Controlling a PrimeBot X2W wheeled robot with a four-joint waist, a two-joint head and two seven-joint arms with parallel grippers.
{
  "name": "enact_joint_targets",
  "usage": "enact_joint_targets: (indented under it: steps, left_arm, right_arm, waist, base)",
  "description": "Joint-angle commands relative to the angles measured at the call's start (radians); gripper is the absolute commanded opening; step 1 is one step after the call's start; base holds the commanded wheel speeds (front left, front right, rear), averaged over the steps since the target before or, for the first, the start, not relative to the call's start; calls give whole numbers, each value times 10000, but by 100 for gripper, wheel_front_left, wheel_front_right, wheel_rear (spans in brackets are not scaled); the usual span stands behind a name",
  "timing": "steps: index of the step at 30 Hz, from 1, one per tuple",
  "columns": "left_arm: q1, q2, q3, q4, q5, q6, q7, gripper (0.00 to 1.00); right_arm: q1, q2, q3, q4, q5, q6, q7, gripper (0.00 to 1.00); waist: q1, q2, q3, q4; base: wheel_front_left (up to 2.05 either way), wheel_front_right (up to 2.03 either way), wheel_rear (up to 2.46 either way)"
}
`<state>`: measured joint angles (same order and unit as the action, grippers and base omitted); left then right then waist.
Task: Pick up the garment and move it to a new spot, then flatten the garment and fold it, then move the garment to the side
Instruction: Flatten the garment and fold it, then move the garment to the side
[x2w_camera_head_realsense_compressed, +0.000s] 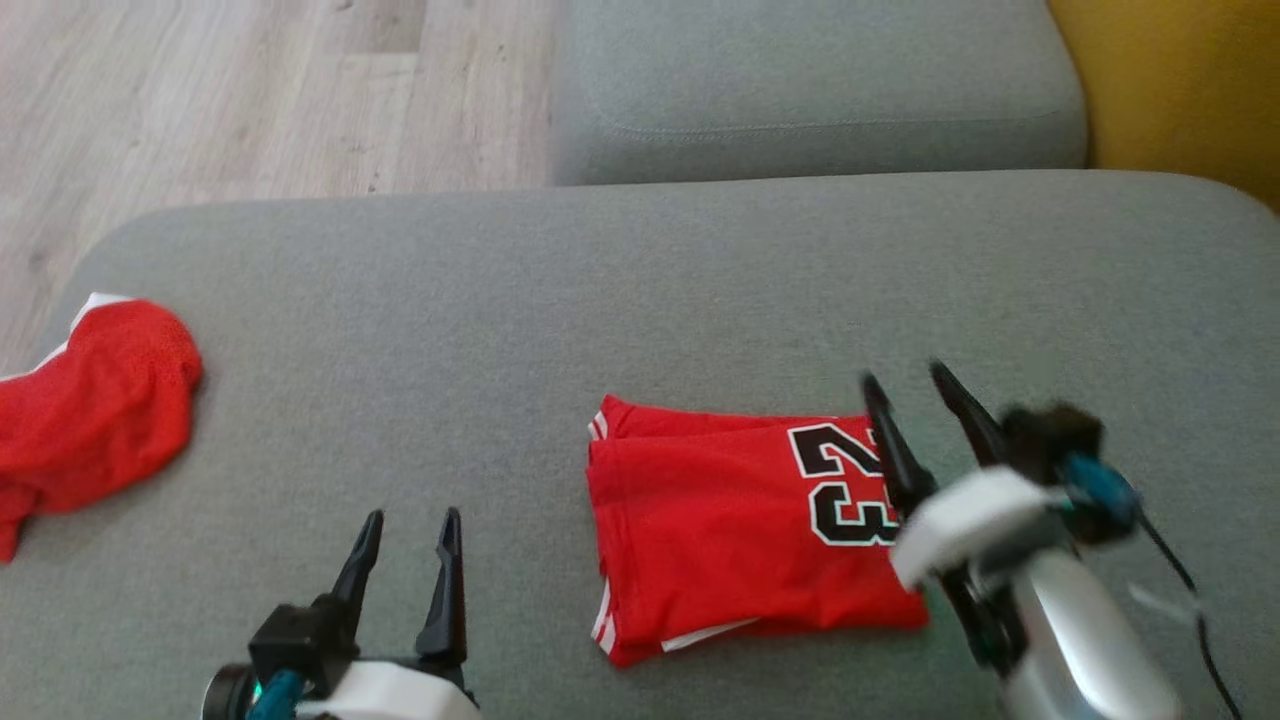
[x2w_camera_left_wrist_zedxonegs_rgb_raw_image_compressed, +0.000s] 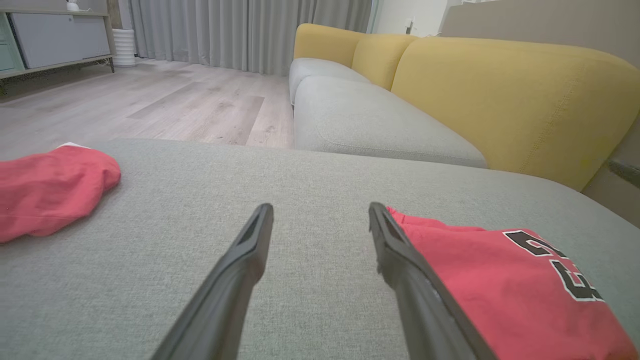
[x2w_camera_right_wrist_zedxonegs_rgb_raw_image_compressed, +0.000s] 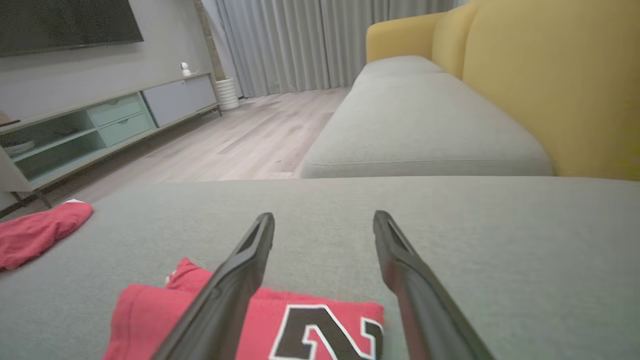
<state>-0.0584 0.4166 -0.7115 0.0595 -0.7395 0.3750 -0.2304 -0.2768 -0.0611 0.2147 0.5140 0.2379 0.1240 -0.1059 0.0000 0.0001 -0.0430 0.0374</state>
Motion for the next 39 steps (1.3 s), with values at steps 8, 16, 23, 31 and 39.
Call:
enact_joint_targets:
  steps: [8, 16, 23, 31, 39]
  left_arm:
    - [269, 95, 709, -219, -51, 219, -228, 100]
    - [868, 99, 1107, -90, -15, 153, -292, 100]
    - [1117, 77, 1333, 17, 95, 8, -306, 100]
    - [1141, 57, 1405, 72, 175, -81, -309, 100]
    - [1118, 11, 1416, 161, 198, -123, -310, 100]
  right_arm:
    - [2123, 108, -1091, -2900, -680, 67, 159, 100]
    - [3387, 108, -1421, -3982, -740, 67, 348, 100]
    - [3730, 108, -1514, -4127, -807, 67, 349, 100]
    - [3786, 108, -1536, -4169, -779, 67, 428, 100]
    - [3789, 108, -1498, -4132, -724, 67, 552, 100]
  waist:
    - [0, -1, -238, -169]
    - [0, -1, -338, -200]
    - [0, -1, -384, -143]
    - [0, -1, -358, -117]
    - [0, -1, -366, -100]
  base:
    - [0, 0, 0]
    - [0, 0, 0]
    - [0, 0, 0]
    - [0, 0, 0]
    - [0, 0, 0]
